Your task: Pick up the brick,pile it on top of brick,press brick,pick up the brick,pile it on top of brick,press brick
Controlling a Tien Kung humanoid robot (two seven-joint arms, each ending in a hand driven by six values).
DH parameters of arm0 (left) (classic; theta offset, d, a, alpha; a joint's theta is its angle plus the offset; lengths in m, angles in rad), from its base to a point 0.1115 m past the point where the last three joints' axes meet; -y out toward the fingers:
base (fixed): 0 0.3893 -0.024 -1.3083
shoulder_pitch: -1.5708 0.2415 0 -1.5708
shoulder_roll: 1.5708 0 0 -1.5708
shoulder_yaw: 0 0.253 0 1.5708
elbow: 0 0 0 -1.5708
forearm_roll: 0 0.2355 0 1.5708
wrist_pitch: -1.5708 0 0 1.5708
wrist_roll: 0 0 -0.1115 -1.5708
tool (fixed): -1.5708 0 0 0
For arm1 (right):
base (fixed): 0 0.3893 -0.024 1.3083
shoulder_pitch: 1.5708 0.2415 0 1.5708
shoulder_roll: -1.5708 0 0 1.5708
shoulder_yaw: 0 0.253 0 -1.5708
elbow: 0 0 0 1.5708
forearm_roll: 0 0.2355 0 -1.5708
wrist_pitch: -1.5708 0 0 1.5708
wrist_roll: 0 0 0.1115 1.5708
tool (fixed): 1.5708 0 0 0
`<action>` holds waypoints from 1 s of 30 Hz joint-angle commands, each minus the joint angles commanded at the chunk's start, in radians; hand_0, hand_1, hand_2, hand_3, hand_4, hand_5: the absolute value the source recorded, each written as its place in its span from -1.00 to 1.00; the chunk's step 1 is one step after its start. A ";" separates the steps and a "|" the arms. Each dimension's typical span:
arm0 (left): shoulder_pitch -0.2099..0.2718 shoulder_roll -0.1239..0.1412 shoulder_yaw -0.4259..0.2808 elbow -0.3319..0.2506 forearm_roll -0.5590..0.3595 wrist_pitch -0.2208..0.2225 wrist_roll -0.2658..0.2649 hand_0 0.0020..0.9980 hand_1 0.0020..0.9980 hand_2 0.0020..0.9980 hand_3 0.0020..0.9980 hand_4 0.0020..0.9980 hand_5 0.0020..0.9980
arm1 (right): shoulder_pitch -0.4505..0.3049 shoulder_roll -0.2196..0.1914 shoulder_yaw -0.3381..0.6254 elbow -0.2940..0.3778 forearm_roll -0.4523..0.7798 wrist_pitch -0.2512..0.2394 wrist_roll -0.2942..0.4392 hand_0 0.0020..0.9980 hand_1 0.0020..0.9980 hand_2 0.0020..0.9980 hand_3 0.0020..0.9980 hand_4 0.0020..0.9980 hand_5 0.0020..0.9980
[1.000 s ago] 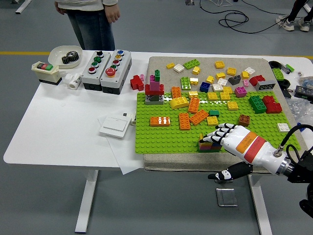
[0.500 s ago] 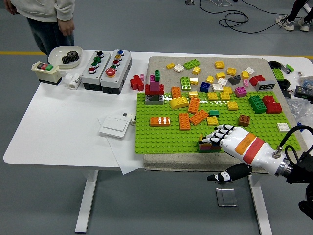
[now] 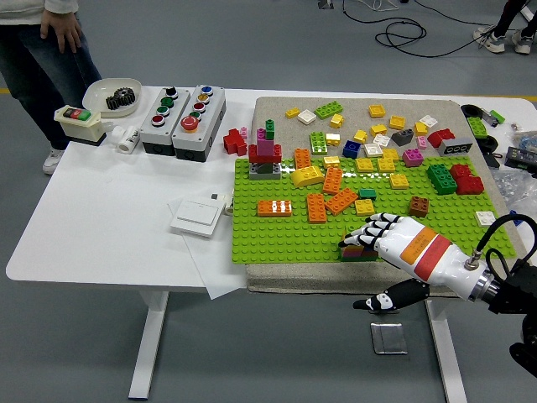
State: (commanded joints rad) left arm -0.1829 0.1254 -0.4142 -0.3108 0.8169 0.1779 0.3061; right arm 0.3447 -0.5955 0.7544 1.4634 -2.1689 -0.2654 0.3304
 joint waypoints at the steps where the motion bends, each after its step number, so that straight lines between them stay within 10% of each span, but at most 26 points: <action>1: 0.000 0.000 0.000 0.000 0.000 0.000 0.000 0.36 0.45 0.47 0.19 0.38 0.32 | 0.000 0.000 0.000 0.000 0.000 0.000 0.000 0.67 0.49 0.57 0.62 1.00 0.51; 30: -0.004 -0.001 0.004 0.001 -0.010 0.003 -0.003 0.36 0.45 0.47 0.19 0.38 0.32 | 0.002 0.001 -0.019 -0.010 -0.004 0.009 0.000 0.66 0.49 0.57 0.63 1.00 0.51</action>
State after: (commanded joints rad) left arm -0.1869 0.1247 -0.4098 -0.3099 0.8072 0.1806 0.3032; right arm 0.3471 -0.5940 0.7358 1.4534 -2.1724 -0.2567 0.3301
